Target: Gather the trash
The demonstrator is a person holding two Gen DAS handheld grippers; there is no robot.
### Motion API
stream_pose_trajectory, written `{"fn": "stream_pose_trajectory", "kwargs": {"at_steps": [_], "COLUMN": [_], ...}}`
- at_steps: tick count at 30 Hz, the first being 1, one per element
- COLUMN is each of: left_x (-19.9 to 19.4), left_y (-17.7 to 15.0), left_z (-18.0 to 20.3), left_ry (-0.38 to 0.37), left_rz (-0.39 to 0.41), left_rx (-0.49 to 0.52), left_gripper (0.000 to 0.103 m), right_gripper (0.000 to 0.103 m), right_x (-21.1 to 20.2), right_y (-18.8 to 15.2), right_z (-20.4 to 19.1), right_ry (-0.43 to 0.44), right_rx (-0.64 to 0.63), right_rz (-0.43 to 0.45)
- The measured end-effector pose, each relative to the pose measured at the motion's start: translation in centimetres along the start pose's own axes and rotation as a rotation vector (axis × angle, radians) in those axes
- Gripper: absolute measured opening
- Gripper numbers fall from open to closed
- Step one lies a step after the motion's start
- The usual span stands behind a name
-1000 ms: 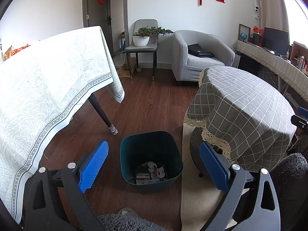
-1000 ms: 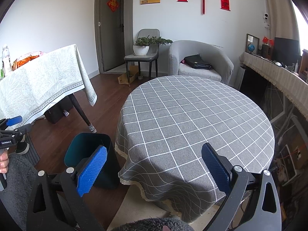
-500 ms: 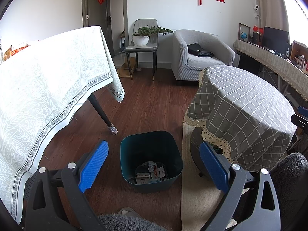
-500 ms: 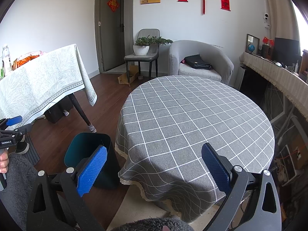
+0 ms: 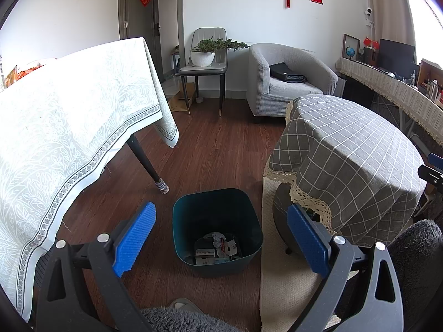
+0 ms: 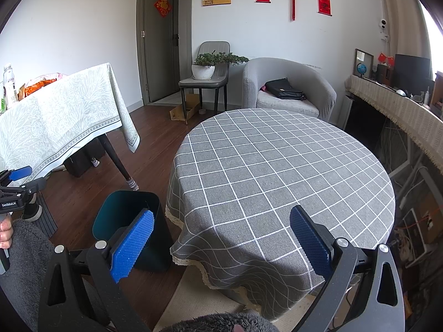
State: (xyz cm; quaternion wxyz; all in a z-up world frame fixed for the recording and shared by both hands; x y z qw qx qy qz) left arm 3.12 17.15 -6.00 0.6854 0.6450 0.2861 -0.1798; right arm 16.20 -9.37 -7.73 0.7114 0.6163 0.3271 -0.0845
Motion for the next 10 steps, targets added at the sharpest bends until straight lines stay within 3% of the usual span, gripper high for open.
{"fn": "stream_pose_trajectory", "kwargs": {"at_steps": [10], "left_x": [0.16], "left_y": [-0.01], "left_z": [-0.16], "left_ry": [-0.004], "left_rz": [-0.006], "left_rx": [-0.008], "left_gripper": [0.098], "right_gripper": [0.099], "right_x": [0.02], "right_y": [-0.01], "right_z": [-0.06], "right_ry": [-0.002], "right_rx": [-0.001], "right_rz": [0.001]}}
Point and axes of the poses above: each gripper's, at about its wrist camera, not at the fingertips, and x roughly the way its jaws point, z to its right, y to its top, the point moved 8 cm from there along x, roughly the way its jaws point, and after that the axes turned 2 degrees about -y, right-handed, at the moved point
